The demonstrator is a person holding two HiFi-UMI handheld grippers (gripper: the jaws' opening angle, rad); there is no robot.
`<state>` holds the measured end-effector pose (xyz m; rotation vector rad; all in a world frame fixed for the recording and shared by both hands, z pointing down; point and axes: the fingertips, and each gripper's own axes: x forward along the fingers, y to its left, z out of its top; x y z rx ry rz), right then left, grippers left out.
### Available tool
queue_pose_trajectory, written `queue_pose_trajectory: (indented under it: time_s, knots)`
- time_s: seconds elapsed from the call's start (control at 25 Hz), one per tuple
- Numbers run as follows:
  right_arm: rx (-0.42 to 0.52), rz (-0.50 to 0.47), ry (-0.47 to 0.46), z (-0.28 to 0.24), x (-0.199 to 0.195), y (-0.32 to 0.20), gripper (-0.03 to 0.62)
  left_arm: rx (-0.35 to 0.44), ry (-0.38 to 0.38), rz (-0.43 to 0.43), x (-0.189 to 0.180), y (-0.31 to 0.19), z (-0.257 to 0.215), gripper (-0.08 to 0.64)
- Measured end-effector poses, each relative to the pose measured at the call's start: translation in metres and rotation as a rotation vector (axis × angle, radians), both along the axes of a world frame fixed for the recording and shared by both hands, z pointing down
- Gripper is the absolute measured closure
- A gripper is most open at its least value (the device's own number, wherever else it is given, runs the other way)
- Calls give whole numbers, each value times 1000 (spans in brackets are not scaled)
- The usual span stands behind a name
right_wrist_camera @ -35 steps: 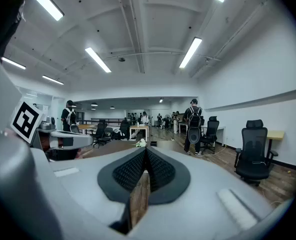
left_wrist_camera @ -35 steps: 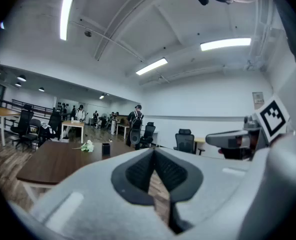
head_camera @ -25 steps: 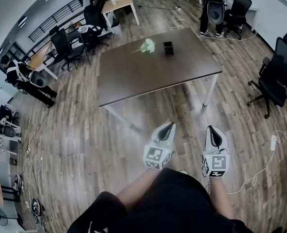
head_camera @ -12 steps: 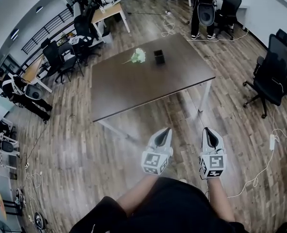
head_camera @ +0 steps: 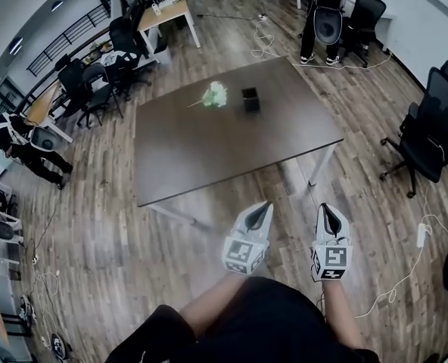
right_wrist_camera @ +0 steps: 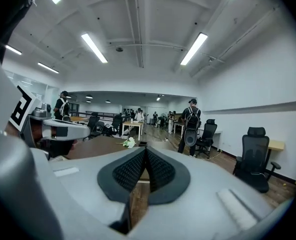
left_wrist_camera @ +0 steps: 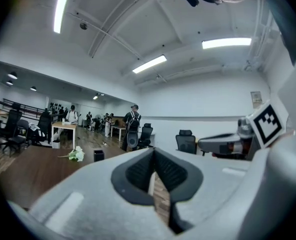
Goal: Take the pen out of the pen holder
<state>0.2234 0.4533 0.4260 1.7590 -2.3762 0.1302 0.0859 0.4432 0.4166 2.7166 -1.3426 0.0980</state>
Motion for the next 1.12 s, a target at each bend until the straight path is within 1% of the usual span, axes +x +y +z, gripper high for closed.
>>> queue_pose_trajectory:
  time_s: [0.08, 0.24, 0.32, 0.52, 0.64, 0.8, 0.92, 1.12]
  knots:
    - [2, 6, 11, -2, -8, -38, 589, 1, 0, 1, -8, -37, 0, 557]
    - [22, 65, 21, -9, -21, -101, 589, 2, 13, -15, -34, -103, -2, 557]
    - [26, 67, 23, -9, -31, -132, 589, 7, 16, -17, -47, -133, -3, 557]
    - [-2, 60, 24, 5, -58, -199, 589, 13, 44, -26, -83, -200, -3, 557]
    - [-30, 60, 17, 15, -71, -240, 589, 14, 34, -17, -99, -238, 1, 557]
    - [-42, 51, 31, 28, -93, -289, 589, -13, 33, -12, -122, -279, 19, 557]
    - [-51, 48, 38, 25, -110, -320, 589, -20, 39, -9, -138, -306, 22, 557]
    - [-48, -3, 40, 26, -135, -352, 589, -35, 31, -13, -151, -335, 33, 557]
